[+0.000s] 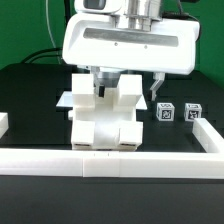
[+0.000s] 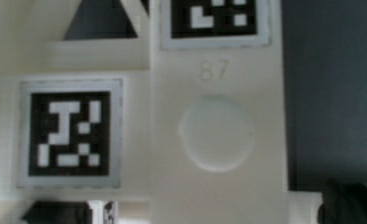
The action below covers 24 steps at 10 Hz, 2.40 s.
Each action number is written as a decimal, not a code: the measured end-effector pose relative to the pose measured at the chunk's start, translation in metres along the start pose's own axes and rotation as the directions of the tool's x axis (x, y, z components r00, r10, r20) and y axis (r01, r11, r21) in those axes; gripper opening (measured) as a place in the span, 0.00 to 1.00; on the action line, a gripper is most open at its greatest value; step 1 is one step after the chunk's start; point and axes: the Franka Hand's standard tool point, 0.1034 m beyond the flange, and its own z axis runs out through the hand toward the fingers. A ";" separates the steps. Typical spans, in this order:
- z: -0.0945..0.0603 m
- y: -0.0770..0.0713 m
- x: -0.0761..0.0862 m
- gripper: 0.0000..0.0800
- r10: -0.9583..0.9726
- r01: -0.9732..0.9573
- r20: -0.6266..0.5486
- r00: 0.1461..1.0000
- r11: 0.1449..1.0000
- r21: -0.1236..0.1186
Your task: Assemble chair
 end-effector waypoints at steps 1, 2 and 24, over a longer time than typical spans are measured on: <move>0.000 0.001 -0.006 0.81 0.003 -0.003 0.008 1.000 1.000 0.001; -0.001 0.002 -0.013 0.81 0.008 -0.008 0.015 1.000 1.000 0.004; -0.036 0.046 0.006 0.81 0.030 -0.032 0.061 0.998 0.999 0.023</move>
Offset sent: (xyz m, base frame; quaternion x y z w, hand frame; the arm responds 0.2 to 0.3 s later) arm -0.0355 0.0051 0.0047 0.0222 -0.0235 0.0507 0.9982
